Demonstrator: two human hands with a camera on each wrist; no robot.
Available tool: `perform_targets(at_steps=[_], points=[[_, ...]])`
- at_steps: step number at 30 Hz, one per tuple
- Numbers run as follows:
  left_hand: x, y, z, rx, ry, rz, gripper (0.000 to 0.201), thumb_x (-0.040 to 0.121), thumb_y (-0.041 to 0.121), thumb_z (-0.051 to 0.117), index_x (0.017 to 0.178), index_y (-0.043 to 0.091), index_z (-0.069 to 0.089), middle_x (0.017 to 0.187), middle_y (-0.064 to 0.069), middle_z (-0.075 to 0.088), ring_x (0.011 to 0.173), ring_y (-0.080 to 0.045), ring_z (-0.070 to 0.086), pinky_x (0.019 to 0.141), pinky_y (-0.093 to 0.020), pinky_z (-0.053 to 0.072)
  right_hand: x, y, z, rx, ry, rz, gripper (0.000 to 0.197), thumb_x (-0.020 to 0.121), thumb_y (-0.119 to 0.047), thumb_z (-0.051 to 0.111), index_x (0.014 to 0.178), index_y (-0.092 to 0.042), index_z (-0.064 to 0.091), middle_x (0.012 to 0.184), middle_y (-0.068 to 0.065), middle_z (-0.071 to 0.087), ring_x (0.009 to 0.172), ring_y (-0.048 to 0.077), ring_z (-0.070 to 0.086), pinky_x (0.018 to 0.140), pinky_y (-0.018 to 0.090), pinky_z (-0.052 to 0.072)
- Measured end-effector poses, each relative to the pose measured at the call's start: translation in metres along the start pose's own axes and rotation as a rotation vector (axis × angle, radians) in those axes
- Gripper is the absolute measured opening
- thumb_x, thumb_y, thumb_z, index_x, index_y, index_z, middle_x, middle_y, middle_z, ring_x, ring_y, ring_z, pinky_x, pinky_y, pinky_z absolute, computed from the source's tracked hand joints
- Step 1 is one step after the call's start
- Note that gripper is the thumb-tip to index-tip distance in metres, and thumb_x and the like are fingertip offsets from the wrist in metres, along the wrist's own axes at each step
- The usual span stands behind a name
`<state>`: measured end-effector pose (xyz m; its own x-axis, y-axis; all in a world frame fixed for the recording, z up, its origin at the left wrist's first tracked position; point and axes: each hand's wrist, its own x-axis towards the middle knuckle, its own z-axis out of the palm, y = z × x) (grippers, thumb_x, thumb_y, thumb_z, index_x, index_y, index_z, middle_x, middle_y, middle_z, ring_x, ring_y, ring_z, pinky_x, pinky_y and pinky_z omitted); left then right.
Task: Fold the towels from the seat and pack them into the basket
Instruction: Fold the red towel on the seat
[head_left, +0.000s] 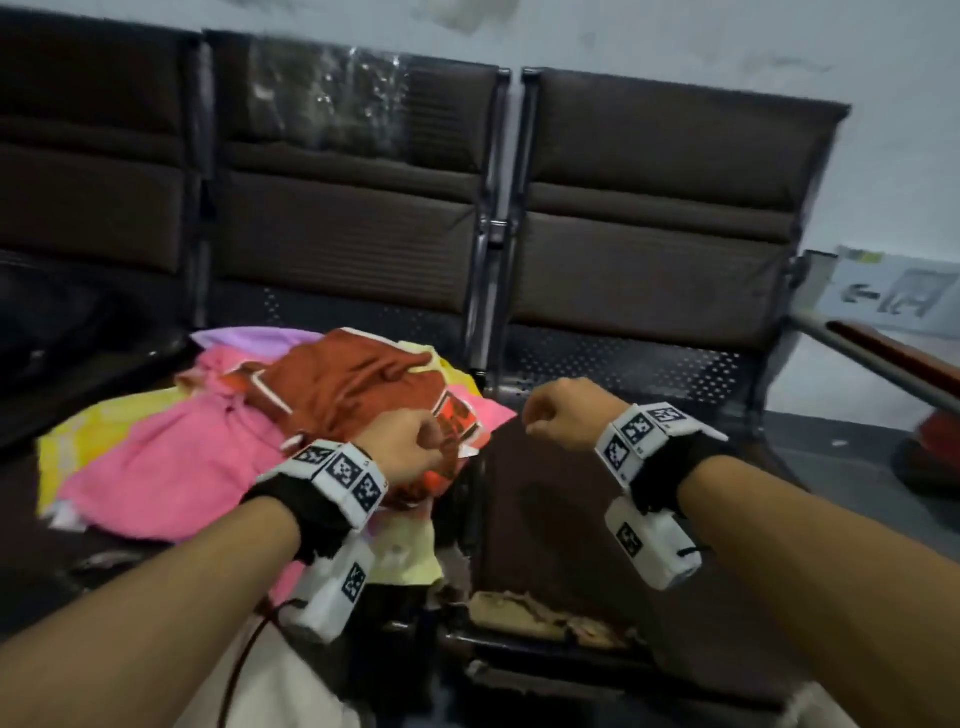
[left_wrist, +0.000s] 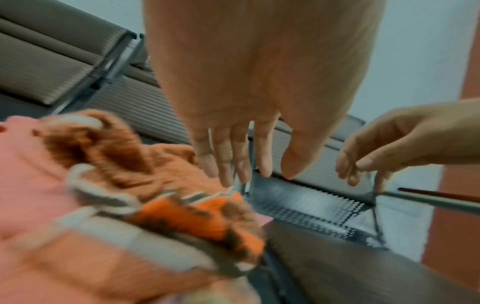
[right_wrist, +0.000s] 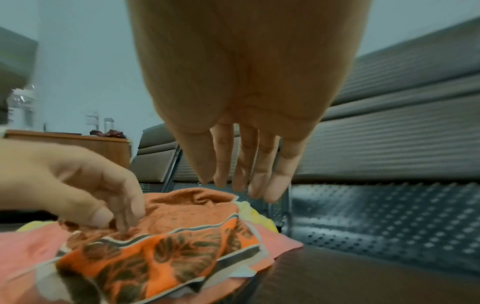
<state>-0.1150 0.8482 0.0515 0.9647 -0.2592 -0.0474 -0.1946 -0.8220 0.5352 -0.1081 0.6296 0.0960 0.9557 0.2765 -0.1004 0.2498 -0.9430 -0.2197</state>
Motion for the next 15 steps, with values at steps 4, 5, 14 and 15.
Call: perform_targets(at_steps=[4, 5, 14, 15], points=[[0.004, -0.058, 0.001, 0.080, -0.187, -0.056, 0.030, 0.080, 0.021, 0.070, 0.109, 0.019, 0.066, 0.114, -0.002, 0.063, 0.100, -0.011, 0.056, 0.084, -0.014, 0.037, 0.043, -0.029, 0.038, 0.072, -0.054, -0.093, 0.024, 0.087, -0.025, 0.064, 0.106, -0.012, 0.069, 0.108, 0.006, 0.068, 0.101, 0.021, 0.061, 0.087, 0.030, 0.047], [0.004, -0.067, 0.002, 0.115, -0.220, -0.041, 0.036, 0.078, 0.025, 0.071, 0.113, 0.020, 0.065, 0.117, -0.002, 0.059, 0.105, -0.012, 0.054, 0.088, -0.013, 0.036, 0.051, -0.035, 0.047, 0.090, -0.073, -0.108, 0.024, 0.086, -0.026, 0.065, 0.106, -0.012, 0.069, 0.108, 0.006, 0.068, 0.101, 0.021, 0.061, 0.087, 0.030, 0.047], [0.017, -0.086, -0.006, 0.345, -0.154, -0.014, 0.021, 0.080, 0.029, 0.065, 0.100, 0.034, 0.067, 0.105, 0.002, 0.061, 0.108, -0.022, 0.054, 0.095, -0.033, 0.040, 0.078, -0.066, 0.102, 0.095, -0.167, -0.265, 0.017, 0.081, -0.033, 0.070, 0.094, -0.022, 0.068, 0.095, -0.005, 0.061, 0.100, 0.019, 0.056, 0.093, 0.043, 0.042], [0.018, -0.084, -0.007, 0.313, -0.142, 0.000, 0.014, 0.082, 0.027, 0.064, 0.095, 0.032, 0.068, 0.095, 0.003, 0.064, 0.102, -0.021, 0.058, 0.091, -0.032, 0.041, 0.077, -0.064, 0.102, 0.095, -0.142, -0.263, 0.014, 0.082, -0.030, 0.069, 0.093, -0.022, 0.067, 0.095, -0.004, 0.062, 0.100, 0.020, 0.056, 0.094, 0.043, 0.041]])
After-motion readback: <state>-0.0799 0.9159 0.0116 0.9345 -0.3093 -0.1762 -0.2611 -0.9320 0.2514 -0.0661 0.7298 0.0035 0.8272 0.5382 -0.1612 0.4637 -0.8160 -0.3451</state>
